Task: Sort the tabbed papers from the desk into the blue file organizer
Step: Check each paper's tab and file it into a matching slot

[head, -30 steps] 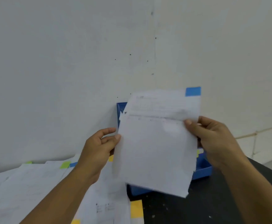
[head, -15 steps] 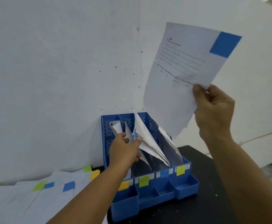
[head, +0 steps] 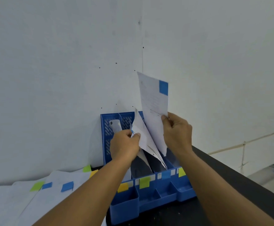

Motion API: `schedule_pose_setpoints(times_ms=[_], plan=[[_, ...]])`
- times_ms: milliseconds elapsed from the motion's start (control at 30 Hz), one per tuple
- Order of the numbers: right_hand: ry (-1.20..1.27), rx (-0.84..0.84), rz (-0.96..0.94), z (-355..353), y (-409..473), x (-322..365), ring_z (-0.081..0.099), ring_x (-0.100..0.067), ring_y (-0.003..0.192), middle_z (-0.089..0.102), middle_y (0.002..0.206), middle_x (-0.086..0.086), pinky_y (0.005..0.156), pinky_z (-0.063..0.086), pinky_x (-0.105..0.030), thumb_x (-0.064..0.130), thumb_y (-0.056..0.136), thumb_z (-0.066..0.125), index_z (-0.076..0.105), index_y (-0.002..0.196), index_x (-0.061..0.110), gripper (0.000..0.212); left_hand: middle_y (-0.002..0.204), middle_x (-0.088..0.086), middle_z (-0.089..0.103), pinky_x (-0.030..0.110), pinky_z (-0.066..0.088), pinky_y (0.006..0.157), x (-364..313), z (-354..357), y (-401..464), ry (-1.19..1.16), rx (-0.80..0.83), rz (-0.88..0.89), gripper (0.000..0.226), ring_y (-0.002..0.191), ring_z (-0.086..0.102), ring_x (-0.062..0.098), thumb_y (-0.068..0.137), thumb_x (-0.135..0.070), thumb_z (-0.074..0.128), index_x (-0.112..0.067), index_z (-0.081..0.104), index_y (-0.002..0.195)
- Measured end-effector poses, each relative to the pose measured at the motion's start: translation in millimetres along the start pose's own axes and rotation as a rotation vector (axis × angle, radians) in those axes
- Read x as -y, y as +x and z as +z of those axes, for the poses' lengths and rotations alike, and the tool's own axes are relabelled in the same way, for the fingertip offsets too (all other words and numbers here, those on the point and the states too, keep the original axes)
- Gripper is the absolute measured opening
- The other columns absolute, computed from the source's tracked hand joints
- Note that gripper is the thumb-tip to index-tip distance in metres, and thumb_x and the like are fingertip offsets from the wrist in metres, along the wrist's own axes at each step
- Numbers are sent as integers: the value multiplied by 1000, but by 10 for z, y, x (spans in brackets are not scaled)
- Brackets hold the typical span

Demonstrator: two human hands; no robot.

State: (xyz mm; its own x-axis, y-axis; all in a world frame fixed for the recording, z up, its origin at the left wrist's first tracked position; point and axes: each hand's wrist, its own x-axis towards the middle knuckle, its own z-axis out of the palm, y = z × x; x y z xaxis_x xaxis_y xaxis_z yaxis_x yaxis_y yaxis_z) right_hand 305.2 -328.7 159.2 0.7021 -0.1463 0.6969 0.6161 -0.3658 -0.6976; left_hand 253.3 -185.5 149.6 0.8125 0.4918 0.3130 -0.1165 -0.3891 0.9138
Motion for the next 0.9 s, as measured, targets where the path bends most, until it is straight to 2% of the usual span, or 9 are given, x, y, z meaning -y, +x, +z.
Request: schedule_pose_setpoints(times_ms=[100, 200, 300, 433, 567, 633, 733, 800, 900], plan=[[-157, 58, 40, 21, -117, -205, 60, -20, 65, 64, 73, -1, 60, 48, -27, 29, 103, 49, 67, 92, 13, 27, 67, 1, 70, 41, 59, 66, 9, -27, 3, 2, -57, 39, 23, 54, 68, 14, 89, -28, 63, -10, 69, 76], [-371, 174, 92, 28, -250, -342, 51, -22, 64, 52, 67, 0, 50, 33, -19, 27, 104, 44, 47, 69, 16, 37, 71, 2, 70, 38, 58, 62, -18, -40, -22, -15, -78, 62, 22, 50, 67, 11, 91, -25, 63, -8, 68, 78], [-579, 343, 159, 41, -319, -392, 53, -23, 75, 57, 83, -4, 63, 41, -29, 29, 105, 38, 50, 81, 15, 30, 78, 2, 70, 34, 57, 57, -39, -25, -51, -8, -68, 77, 23, 52, 68, 13, 92, -25, 62, -13, 63, 73], [-602, 470, 180, 37, -335, -322, 49, -20, 87, 59, 101, -7, 74, 43, -31, 26, 105, 38, 48, 91, 16, 19, 82, 3, 70, 41, 61, 63, -74, -41, -90, 13, -11, 72, 18, 54, 69, 14, 91, -31, 64, -20, 61, 78], [-503, 427, 193, 21, -366, -279, 55, -21, 90, 60, 100, -2, 81, 52, -37, 27, 102, 43, 55, 97, 15, 18, 73, -1, 69, 42, 60, 71, -76, -132, -157, 12, 54, 69, 24, 58, 70, 15, 89, -37, 66, -36, 48, 73], [-444, 360, 196, 10, -411, -256, 58, -22, 93, 65, 107, -1, 78, 50, -35, 32, 100, 47, 58, 114, 18, 22, 82, -9, 68, 41, 61, 70, -53, -211, -215, 2, 63, 85, 16, 58, 70, 14, 88, -40, 67, -27, 60, 90], [-350, 143, 75, 16, -595, -176, 58, -21, 100, 64, 113, 3, 78, 50, -38, 35, 98, 52, 56, 128, 23, 33, 91, -12, 70, 37, 61, 71, 73, -359, -307, 0, 65, 115, 39, 58, 69, 10, 89, -37, 67, -19, 58, 123], [-236, 57, -16, 61, -792, -60, 58, -17, 104, 63, 117, 6, 83, 53, -39, 32, 97, 56, 58, 131, 22, 35, 75, -11, 71, 35, 60, 69, 182, -501, -386, 51, 21, 151, 24, 57, 68, 8, 90, -29, 66, -21, 62, 112], [-55, 62, -76, 195, -1115, 145, 61, -7, 84, 68, 95, 9, 73, 53, -28, 25, 96, 61, 68, 119, 20, 24, 64, -11, 69, 28, 56, 58, 386, -787, -503, 93, -32, 122, 5, 53, 67, 9, 90, -20, 64, -24, 66, 87]])
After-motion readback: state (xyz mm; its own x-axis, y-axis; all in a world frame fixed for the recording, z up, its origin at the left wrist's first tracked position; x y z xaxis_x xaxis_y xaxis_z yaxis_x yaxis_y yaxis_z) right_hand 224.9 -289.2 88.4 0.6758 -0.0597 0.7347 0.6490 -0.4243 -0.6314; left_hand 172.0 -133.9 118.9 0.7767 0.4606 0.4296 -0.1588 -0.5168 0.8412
